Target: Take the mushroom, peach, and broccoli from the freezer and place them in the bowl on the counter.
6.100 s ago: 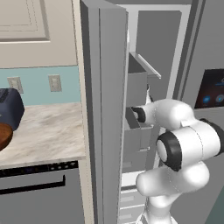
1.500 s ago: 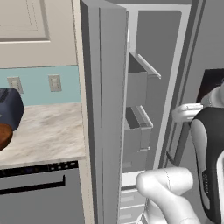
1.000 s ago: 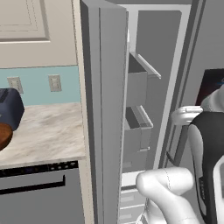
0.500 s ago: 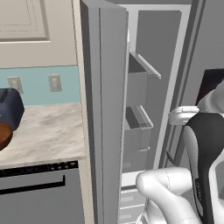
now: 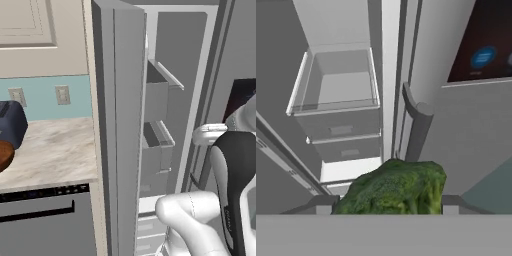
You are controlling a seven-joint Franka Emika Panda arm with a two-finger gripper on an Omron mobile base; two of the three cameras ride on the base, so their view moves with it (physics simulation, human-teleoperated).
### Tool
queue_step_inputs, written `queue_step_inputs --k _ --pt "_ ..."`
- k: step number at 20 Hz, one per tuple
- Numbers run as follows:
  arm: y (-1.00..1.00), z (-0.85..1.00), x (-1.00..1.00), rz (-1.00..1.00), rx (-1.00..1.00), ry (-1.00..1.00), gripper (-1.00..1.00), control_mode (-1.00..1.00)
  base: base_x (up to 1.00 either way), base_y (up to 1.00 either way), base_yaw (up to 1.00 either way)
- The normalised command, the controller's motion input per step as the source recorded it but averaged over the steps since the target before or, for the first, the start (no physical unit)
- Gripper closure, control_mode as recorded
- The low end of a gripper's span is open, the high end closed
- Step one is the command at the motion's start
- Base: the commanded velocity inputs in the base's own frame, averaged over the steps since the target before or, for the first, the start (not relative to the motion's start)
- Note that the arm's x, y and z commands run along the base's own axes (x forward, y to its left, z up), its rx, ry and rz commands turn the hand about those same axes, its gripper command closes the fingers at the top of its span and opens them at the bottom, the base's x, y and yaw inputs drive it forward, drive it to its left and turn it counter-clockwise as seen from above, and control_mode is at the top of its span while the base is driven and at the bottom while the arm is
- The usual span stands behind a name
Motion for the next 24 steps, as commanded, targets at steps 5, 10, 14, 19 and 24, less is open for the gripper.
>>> queue_step_inputs --k 5,10,14,19,24 --pt "0.0 0.0 0.0 0.0 0.0 0.0 1.0 1.0 -0.85 -0.1 0.0" --pt "0.0 0.0 0.0 0.0 0.0 0.0 1.0 1.0 -1.0 -0.02 0.0" --pt "0.0 0.0 0.0 0.0 0.0 0.0 1.0 1.0 -1.0 0.06 0.0" --pt "0.0 0.0 0.0 0.0 0.0 0.0 1.0 1.0 -0.73 0.66 0.02" --pt "0.0 0.0 0.0 0.0 0.0 0.0 1.0 1.0 -0.12 0.99 0.04"
